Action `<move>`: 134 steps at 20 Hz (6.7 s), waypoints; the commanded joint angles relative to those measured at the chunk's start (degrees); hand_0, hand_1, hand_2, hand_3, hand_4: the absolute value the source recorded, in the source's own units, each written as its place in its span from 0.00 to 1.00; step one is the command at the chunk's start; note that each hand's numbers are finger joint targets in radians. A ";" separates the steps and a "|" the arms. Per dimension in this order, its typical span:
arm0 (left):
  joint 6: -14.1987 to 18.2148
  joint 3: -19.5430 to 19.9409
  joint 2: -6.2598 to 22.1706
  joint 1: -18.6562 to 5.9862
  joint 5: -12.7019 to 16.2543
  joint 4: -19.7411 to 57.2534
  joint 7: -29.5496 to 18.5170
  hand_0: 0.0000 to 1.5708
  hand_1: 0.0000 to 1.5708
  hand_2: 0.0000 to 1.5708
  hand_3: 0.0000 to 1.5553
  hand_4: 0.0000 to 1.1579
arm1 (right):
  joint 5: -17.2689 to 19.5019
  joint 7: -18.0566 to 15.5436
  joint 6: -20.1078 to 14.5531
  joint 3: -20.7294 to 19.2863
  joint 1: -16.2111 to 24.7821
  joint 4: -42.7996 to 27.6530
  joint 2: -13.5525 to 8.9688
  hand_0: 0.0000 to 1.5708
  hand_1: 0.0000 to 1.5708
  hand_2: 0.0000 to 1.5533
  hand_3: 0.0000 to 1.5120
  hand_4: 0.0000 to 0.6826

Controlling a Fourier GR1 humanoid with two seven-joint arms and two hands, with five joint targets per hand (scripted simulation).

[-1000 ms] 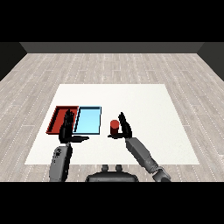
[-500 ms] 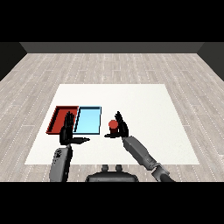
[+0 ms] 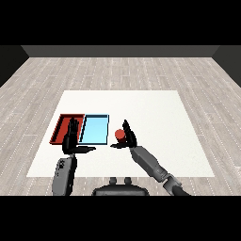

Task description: Pick the red can and put it in the red box

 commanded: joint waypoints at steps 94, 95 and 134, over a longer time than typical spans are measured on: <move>10.42 -31.28 -3.20 -15.59 9.06 10.46 14.33 0.00 0.00 0.00 0.00 0.00 | 36.67 27.06 -13.97 -9.78 3.60 -43.18 0.07 1.00 1.00 0.95 0.93 0.91; 11.60 -32.14 -3.20 -19.28 13.23 16.57 10.41 0.00 0.00 0.00 0.00 0.00 | 35.39 23.48 -12.72 -10.64 3.99 -40.57 0.07 1.00 1.00 0.95 0.93 0.92; 33.41 -34.84 -3.17 -21.42 15.17 17.02 8.10 1.00 1.00 1.00 0.96 0.97 | 40.08 33.66 -12.22 -5.79 3.20 -42.34 -0.29 0.00 0.00 0.00 0.00 0.00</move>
